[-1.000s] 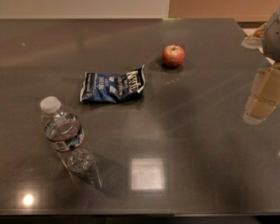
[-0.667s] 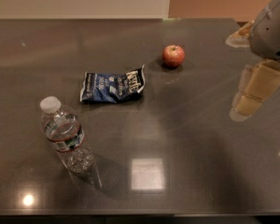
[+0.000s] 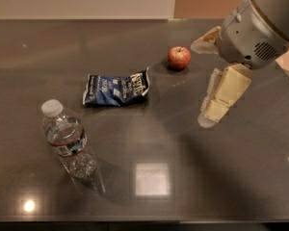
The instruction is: Knock water bottle over
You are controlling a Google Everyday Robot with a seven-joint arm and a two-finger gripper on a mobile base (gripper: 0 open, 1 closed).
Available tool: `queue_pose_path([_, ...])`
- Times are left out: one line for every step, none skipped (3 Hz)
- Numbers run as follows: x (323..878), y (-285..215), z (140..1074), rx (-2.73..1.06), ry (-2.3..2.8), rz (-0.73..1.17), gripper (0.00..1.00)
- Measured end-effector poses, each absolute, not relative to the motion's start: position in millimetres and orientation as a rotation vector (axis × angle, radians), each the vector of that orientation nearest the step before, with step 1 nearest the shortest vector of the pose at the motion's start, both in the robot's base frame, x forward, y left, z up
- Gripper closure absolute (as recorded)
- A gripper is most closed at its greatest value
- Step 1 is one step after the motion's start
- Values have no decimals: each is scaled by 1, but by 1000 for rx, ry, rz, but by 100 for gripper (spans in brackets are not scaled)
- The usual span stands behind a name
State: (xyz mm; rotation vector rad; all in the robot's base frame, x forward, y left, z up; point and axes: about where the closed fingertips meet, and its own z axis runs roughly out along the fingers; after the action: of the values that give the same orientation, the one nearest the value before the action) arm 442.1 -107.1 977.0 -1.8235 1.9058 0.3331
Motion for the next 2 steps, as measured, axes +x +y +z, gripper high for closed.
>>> queue_pose_path([435,-50,964,-1847,1798,494,0])
queue_pose_path([425,-3,957,-1857,1713,616,0])
